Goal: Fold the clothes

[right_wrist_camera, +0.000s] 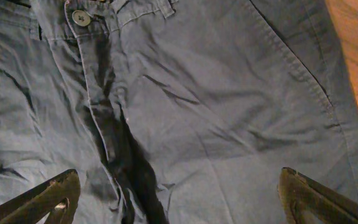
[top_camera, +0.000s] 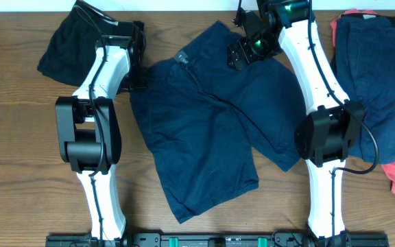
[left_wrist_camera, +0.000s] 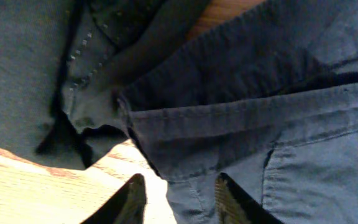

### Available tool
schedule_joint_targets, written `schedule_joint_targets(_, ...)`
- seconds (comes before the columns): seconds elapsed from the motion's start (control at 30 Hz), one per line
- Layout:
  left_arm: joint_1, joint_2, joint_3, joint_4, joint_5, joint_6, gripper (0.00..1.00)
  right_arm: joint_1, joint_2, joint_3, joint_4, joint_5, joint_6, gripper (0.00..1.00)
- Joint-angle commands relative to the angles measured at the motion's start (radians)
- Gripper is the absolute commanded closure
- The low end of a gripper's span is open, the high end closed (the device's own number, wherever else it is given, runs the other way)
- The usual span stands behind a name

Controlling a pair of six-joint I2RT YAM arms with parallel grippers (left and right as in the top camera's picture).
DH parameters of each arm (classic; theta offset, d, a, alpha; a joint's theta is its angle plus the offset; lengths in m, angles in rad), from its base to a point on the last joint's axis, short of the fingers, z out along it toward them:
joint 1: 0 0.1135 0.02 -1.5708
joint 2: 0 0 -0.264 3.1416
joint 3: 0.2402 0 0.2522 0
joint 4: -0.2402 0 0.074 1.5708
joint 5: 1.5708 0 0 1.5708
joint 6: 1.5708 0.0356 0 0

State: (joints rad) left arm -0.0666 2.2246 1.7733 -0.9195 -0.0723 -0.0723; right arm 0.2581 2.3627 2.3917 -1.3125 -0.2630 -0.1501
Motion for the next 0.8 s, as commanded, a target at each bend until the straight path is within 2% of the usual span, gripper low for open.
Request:
schedule_joint_targets(0.0, 0.002, 0.022, -0.015, -0.006, 0.032, -0.052, 0.64, -0.009, -0.001, -0.006, -0.005, -0.015, -0.016, 0.01)
schedule_joint_targets(0.23, 0.003, 0.022, -0.091, 0.012, 0.031, -0.069, 0.69, -0.009, -0.001, -0.006, -0.011, -0.014, -0.016, 0.01)
schedule_joint_targets(0.3, 0.004, 0.022, -0.113, 0.021, 0.031, -0.069, 0.80, -0.009, -0.001, -0.006, -0.011, -0.014, -0.016, 0.01)
schedule_joint_targets(0.33, 0.005, 0.022, -0.122, 0.024, 0.031, -0.073, 0.81, -0.009, -0.001, -0.006, -0.012, -0.014, -0.016, 0.01)
schedule_joint_targets(0.37, 0.005, 0.022, -0.130, 0.024, 0.032, -0.073, 0.88, -0.009, -0.001, -0.006, -0.012, -0.014, -0.016, 0.01)
schedule_joint_targets(0.43, 0.005, 0.022, -0.131, 0.002, 0.035, -0.074, 0.94, -0.009, -0.001, -0.006, -0.012, -0.014, -0.016, 0.01)
schedule_joint_targets(0.57, 0.006, 0.021, -0.131, -0.101, 0.035, -0.123, 0.94, -0.009, -0.001, -0.006, -0.012, -0.014, -0.016, 0.01)
schedule_joint_targets(0.77, 0.032, 0.021, -0.131, -0.337, 0.034, -0.162, 0.94, -0.009, 0.000, -0.006, -0.009, -0.014, -0.015, 0.02)
